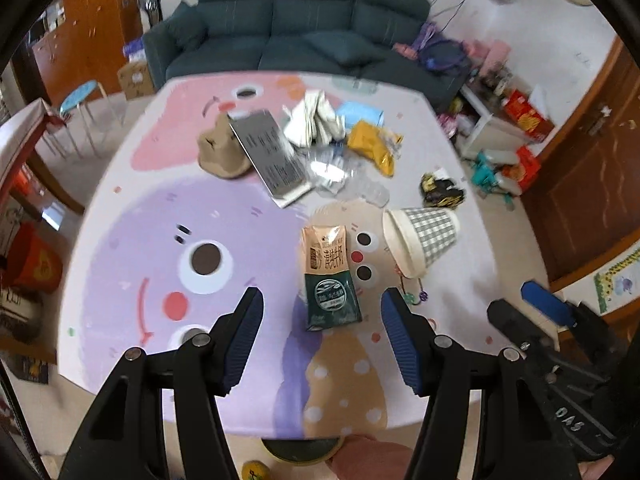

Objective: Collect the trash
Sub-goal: 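Grasp the brown-green milk carton with the left tool while the right tool grasps the checkered cup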

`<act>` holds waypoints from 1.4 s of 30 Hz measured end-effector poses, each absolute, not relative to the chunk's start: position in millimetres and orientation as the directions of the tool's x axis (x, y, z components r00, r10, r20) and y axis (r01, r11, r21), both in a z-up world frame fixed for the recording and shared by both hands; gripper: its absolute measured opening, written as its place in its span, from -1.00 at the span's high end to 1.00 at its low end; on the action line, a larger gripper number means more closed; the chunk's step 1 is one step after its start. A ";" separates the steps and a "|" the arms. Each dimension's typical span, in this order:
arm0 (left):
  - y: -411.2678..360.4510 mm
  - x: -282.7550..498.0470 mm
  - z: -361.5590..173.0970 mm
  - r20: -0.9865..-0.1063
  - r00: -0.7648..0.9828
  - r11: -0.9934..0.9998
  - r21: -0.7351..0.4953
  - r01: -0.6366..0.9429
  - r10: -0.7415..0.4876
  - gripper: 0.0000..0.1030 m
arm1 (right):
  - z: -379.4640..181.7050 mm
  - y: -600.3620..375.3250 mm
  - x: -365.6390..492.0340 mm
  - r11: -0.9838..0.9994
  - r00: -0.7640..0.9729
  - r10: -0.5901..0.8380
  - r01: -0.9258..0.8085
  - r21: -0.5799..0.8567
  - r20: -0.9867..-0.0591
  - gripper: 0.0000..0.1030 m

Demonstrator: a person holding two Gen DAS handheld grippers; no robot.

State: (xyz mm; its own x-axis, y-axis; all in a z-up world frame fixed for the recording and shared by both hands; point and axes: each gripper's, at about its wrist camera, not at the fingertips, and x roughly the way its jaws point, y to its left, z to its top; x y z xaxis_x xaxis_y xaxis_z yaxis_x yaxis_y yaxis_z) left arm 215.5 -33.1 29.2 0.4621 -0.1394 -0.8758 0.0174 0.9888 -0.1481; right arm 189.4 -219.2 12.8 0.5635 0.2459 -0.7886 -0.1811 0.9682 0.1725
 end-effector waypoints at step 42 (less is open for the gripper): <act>-59.0 301.0 -105.1 -0.986 0.167 0.983 -0.031 -0.179 -0.001 -0.16 | -107.0 -221.5 349.2 0.652 -0.071 0.393 -0.682 0.332 -0.917 -0.34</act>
